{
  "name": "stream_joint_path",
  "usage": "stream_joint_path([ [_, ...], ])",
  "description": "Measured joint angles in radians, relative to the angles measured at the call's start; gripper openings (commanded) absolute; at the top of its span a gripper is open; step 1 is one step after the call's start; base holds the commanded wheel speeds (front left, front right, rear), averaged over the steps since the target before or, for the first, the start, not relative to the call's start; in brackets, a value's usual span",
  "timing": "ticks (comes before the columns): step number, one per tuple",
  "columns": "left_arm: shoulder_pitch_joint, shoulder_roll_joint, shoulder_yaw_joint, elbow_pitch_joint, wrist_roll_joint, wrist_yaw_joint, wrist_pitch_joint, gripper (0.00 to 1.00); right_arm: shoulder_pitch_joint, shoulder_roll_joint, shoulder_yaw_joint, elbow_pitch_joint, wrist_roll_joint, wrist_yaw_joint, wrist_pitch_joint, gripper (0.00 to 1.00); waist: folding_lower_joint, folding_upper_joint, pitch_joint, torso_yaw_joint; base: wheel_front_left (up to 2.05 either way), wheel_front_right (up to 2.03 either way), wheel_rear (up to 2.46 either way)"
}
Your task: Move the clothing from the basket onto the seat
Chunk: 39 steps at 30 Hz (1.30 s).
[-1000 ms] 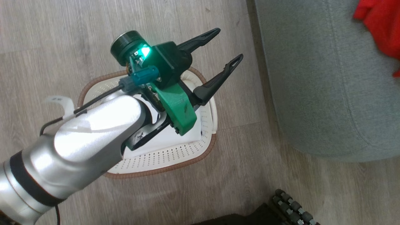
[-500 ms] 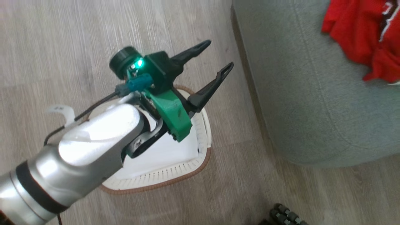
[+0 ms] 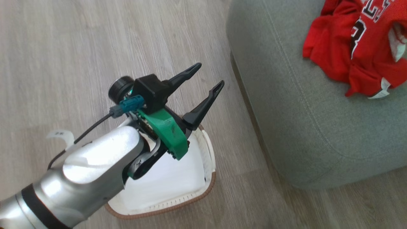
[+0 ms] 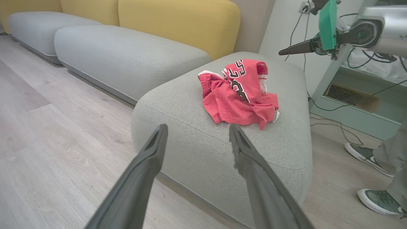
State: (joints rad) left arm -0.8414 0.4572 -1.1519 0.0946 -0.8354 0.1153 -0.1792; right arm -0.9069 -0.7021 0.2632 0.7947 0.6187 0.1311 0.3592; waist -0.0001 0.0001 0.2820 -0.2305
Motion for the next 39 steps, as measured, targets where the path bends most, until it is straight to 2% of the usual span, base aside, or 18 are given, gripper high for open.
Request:
stream_joint_path([
  [10,0.070,0.003,0.017,-0.001,-0.028,0.023,-0.032,1.00,0.148,-0.034,-0.047,-0.247,0.062,0.000,-0.080,1.00,0.0000,0.0000,-0.114,0.051,0.00,0.00,0.00],
  [16,0.107,0.010,0.036,-0.012,-0.042,0.050,-0.047,1.00,0.282,-0.016,-0.196,-0.426,0.020,0.000,-0.128,1.00,0.0000,0.0000,-0.153,0.105,0.00,0.00,0.00],
  [19,0.127,0.012,0.043,-0.018,-0.046,0.062,-0.052,1.00,0.364,0.037,-0.302,-0.529,-0.031,0.000,-0.140,1.00,0.0000,0.0000,-0.169,0.137,0.00,0.00,0.00],
  [24,0.161,0.022,0.070,-0.023,-0.051,0.080,-0.060,1.00,0.522,0.172,-0.432,-0.731,-0.121,0.000,-0.139,1.00,0.0000,0.0000,-0.194,0.196,0.00,0.00,0.00],
  [25,0.161,0.022,0.070,-0.023,-0.051,0.080,-0.060,1.00,0.522,0.172,-0.432,-0.731,-0.121,0.000,-0.139,1.00,0.0000,0.0000,-0.194,0.196,0.00,0.00,0.00],
  [32,0.219,0.041,0.129,-0.028,-0.070,0.120,-0.068,1.00,0.698,0.355,-0.495,-0.962,-0.218,0.000,-0.129,1.00,0.0000,0.0000,-0.214,0.270,0.00,0.00,0.00],
  [39,0.290,0.053,0.188,-0.027,-0.067,0.151,-0.069,1.00,0.828,0.451,-0.490,-1.004,-0.253,0.000,-0.194,1.00,0.0000,0.0000,-0.237,0.318,0.00,0.00,0.00],
])
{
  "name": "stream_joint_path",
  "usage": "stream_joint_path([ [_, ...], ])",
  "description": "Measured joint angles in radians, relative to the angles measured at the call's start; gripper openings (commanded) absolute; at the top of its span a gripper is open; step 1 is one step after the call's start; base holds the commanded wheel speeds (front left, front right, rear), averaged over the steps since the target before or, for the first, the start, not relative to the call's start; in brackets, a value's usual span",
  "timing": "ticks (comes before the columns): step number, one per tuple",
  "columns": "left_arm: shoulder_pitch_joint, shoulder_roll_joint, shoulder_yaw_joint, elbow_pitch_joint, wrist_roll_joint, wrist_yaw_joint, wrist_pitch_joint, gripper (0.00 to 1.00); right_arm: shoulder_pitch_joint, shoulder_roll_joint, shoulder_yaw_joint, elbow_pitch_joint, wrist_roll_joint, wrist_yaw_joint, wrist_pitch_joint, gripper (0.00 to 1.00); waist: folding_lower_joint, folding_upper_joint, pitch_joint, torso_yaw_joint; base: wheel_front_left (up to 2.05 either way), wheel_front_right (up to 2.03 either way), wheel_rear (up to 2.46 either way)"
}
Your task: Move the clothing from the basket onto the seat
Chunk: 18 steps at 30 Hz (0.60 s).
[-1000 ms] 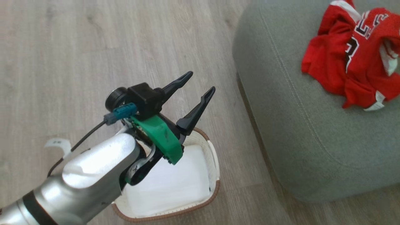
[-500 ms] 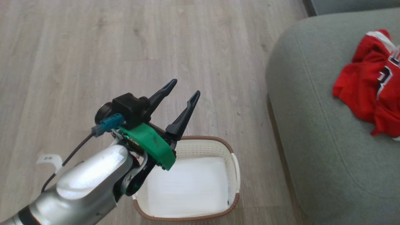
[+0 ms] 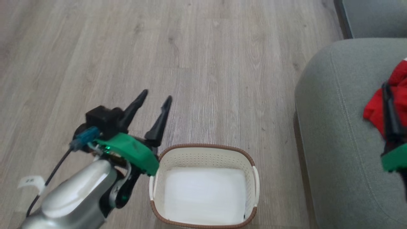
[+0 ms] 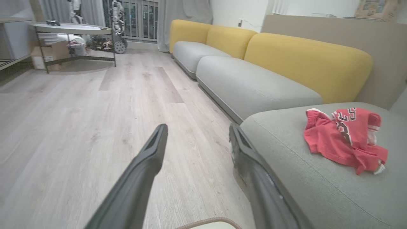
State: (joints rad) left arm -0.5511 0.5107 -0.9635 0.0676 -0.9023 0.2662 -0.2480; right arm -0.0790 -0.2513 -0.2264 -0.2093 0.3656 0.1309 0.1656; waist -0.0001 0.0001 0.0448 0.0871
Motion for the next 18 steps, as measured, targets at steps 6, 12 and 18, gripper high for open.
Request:
stream_joint_path([
  [6,0.102,0.016,0.111,-0.015,0.044,0.039,0.000,1.00,0.083,0.040,0.029,0.024,-0.024,0.000,-0.077,1.00,0.0000,0.0000,-0.025,0.015,0.00,0.00,0.00],
  [12,0.225,0.013,0.235,-0.040,0.114,0.051,0.000,1.00,0.143,0.064,0.065,0.101,-0.024,0.000,-0.179,1.00,0.0000,0.0000,-0.037,0.014,0.00,0.00,0.00],
  [18,0.349,-0.018,0.356,-0.042,0.184,0.049,0.000,1.00,0.169,0.079,0.128,0.180,-0.027,0.000,-0.286,1.00,0.0000,0.0000,-0.042,0.001,0.00,0.00,0.00],
])
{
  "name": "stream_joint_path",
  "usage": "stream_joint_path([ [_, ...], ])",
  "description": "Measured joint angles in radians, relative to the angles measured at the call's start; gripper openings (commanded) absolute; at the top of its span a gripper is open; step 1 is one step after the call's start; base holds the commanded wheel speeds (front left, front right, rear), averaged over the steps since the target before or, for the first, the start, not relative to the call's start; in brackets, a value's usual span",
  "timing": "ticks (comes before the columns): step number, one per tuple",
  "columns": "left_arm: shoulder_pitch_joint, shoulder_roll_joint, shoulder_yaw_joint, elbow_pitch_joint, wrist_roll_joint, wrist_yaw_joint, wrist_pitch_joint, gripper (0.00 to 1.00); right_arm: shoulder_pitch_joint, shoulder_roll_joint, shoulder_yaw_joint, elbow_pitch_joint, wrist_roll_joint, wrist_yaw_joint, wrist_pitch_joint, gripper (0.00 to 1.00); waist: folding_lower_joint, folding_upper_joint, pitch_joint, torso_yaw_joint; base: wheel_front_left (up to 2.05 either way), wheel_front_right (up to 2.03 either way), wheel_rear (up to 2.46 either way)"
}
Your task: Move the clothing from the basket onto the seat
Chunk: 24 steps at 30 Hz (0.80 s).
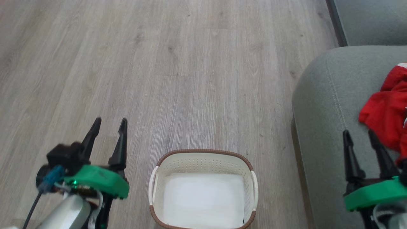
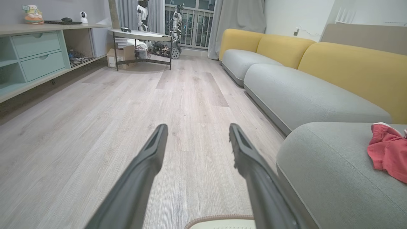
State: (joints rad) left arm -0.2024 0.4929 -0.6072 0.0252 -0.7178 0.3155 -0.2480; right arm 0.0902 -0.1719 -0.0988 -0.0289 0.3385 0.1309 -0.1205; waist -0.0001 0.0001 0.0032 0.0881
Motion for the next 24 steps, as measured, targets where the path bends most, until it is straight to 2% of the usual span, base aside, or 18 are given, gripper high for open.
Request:
stream_joint_path([
  [3,0.062,-0.032,0.068,0.000,0.052,-0.014,0.000,1.00,0.000,0.000,0.023,0.064,0.006,0.000,-0.064,1.00,0.0000,0.0000,0.003,-0.007,0.00,0.00,0.00],
  [11,0.115,-0.090,0.180,0.001,0.144,-0.055,0.000,1.00,-0.002,0.015,0.040,0.125,0.006,0.000,-0.110,1.00,0.0000,0.0000,0.007,-0.012,0.00,0.00,0.00],
  [22,0.149,-0.154,0.257,0.041,0.229,-0.155,0.000,1.00,-0.015,0.015,0.047,0.136,0.004,0.000,-0.122,1.00,0.0000,0.0000,0.009,-0.014,0.00,0.00,0.00],
  [24,0.149,-0.156,0.260,0.041,0.250,-0.186,0.000,1.00,-0.023,0.015,0.046,0.136,0.004,0.000,-0.123,1.00,0.0000,0.0000,0.009,-0.015,0.00,0.00,0.00],
])
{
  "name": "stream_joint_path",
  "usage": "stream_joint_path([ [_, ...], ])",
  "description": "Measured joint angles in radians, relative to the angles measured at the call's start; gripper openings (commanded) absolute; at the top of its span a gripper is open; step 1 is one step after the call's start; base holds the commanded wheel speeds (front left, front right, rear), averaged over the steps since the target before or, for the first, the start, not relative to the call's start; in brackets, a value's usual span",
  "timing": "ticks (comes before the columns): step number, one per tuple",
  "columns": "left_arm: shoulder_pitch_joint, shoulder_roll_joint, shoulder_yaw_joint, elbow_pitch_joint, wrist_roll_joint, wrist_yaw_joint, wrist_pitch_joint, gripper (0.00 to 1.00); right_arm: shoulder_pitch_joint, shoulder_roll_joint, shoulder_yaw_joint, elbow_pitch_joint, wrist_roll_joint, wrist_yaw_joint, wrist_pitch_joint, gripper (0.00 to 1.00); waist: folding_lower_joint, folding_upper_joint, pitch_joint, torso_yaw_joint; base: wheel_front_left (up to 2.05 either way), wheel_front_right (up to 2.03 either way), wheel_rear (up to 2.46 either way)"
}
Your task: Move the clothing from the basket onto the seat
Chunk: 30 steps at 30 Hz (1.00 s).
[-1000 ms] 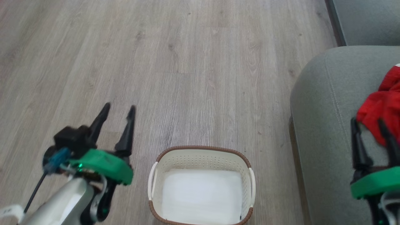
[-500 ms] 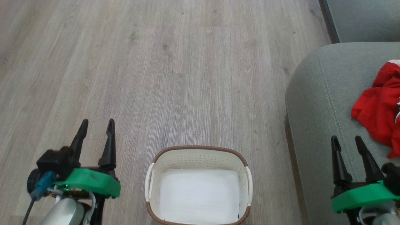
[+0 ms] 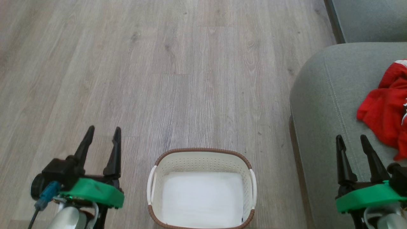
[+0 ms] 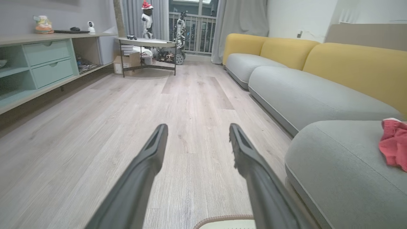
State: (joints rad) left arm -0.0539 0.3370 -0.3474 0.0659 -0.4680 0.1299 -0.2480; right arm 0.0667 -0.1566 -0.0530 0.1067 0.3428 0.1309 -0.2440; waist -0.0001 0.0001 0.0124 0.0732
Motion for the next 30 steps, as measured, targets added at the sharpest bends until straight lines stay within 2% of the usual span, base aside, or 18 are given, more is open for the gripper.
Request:
stream_joint_path([
  [9,0.000,-0.034,0.016,0.027,0.042,-0.070,0.000,1.00,-0.001,0.001,-0.001,-0.004,0.000,0.000,-0.003,1.00,0.0000,0.0000,0.001,-0.005,0.00,0.00,0.00],
  [30,0.000,-0.091,0.091,0.077,0.109,-0.131,0.000,1.00,-0.017,0.003,-0.001,-0.004,-0.006,0.000,-0.004,1.00,0.0000,0.0000,0.013,-0.013,0.00,0.00,0.00],
])
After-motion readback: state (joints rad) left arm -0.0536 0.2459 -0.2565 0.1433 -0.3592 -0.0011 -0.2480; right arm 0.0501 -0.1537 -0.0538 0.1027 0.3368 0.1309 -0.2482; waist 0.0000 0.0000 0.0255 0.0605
